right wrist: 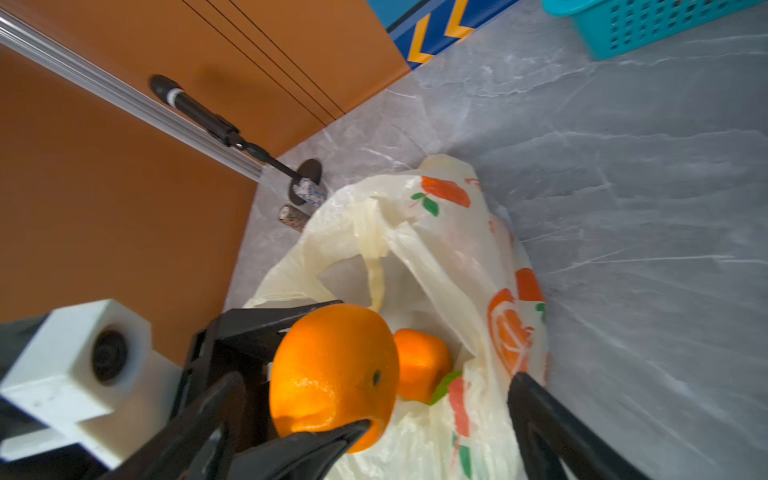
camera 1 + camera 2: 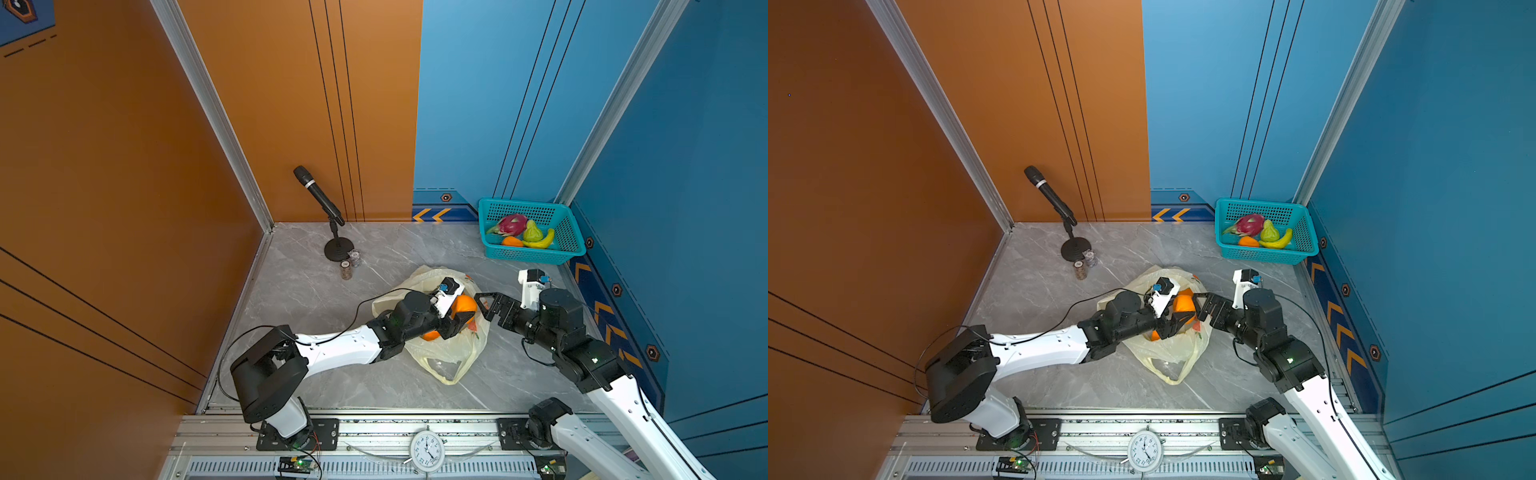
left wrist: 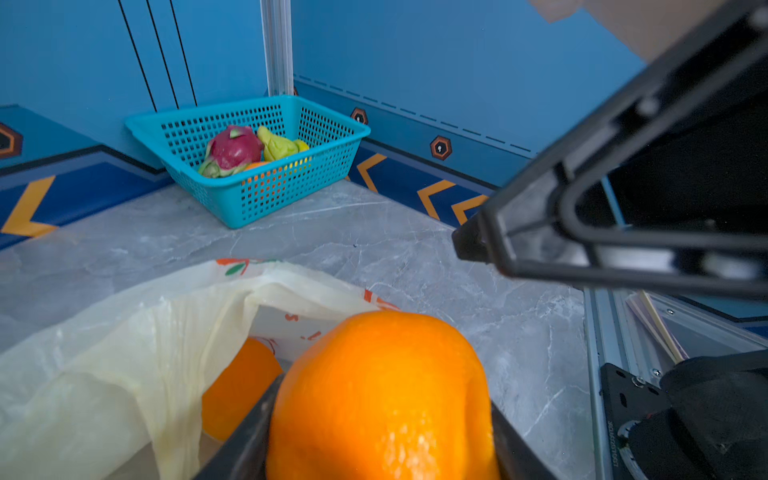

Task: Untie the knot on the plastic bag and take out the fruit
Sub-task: 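Grasp the orange with the right gripper while the left gripper releases it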

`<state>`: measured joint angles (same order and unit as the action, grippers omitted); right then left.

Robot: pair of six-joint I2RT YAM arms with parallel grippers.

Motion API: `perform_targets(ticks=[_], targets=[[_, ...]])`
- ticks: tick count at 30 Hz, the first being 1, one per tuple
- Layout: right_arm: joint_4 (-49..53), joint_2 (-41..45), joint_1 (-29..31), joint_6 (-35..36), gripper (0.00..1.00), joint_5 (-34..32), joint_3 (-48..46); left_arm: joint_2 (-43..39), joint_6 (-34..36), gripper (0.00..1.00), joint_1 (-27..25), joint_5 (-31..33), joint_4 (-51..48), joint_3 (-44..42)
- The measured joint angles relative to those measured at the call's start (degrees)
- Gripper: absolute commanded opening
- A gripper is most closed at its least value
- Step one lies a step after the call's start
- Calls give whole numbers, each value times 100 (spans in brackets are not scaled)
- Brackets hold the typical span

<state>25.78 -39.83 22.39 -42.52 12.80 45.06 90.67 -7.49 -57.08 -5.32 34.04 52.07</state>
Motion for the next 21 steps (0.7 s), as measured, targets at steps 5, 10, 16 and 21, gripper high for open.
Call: perform_targets(ticks=[5,10,16,21], targets=[[-713,63,-98,-389,100,822,-149,-118,308,54,-2,-138,382,-2],[-1040,-52,-103,-551,100,1370,-188,-254,662,56,-72,-249,557,0],[-1172,-144,-103,-632,88,1735,-195,-426,1073,57,-190,-402,566,24],[-1198,-170,-96,-645,82,1910,-199,-476,1425,57,-260,-413,533,72]])
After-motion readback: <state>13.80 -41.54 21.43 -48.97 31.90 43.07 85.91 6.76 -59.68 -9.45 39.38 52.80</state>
